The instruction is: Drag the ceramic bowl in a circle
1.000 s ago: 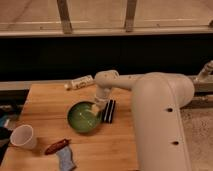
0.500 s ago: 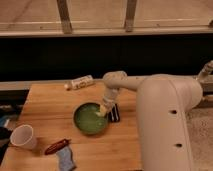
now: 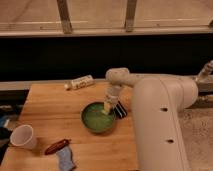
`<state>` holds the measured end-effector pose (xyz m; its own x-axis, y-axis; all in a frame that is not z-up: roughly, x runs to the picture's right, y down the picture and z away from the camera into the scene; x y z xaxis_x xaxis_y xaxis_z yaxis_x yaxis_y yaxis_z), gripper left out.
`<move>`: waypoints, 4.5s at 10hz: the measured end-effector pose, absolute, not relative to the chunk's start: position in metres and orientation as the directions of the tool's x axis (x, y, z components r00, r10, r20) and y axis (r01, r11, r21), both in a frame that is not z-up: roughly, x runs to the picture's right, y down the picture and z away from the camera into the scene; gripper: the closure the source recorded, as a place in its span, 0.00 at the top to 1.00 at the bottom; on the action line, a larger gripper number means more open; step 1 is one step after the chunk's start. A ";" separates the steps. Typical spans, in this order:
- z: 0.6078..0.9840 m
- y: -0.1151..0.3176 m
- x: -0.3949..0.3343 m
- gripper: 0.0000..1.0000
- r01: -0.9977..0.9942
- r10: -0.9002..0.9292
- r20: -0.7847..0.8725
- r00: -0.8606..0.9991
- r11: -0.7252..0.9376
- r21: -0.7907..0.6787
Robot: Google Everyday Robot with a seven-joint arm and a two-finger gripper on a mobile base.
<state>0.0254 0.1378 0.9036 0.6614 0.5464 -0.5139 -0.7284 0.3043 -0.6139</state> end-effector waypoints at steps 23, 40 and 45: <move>0.905 0.138 0.026 0.00 -0.728 0.547 -0.514 0.661 0.304 -0.614; 0.846 0.085 0.026 0.00 -0.736 0.544 -0.524 0.655 0.302 -0.607; 0.875 0.062 0.014 0.00 -0.736 0.524 -0.536 0.662 0.314 -0.600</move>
